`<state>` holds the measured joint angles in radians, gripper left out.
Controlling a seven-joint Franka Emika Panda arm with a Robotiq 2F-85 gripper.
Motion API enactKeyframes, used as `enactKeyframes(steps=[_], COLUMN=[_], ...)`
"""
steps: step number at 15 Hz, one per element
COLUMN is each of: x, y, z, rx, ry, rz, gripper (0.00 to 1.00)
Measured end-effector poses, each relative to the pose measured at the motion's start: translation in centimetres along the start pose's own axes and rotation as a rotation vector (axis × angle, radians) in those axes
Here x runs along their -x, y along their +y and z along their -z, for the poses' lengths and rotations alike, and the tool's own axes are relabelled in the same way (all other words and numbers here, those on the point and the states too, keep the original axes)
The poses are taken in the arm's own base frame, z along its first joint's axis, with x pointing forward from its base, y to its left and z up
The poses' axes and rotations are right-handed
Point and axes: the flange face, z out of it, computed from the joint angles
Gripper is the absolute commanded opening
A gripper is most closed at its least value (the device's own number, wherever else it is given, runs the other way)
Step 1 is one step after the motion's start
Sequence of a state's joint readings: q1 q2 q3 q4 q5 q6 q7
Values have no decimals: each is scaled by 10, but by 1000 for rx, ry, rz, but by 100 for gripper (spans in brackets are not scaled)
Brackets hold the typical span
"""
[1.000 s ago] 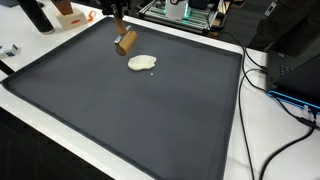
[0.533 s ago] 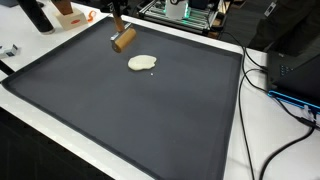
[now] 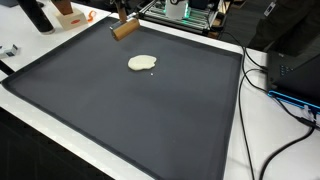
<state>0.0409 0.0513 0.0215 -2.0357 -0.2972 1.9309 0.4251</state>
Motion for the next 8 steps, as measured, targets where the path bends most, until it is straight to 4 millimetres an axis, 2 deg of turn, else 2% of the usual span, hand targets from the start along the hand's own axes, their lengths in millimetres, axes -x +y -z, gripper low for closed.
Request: enactKeyframes(steps=[8], x=[-2], y=[-22], z=[-13], rx=[111], ry=[-54], rz=[-126], gripper=[23])
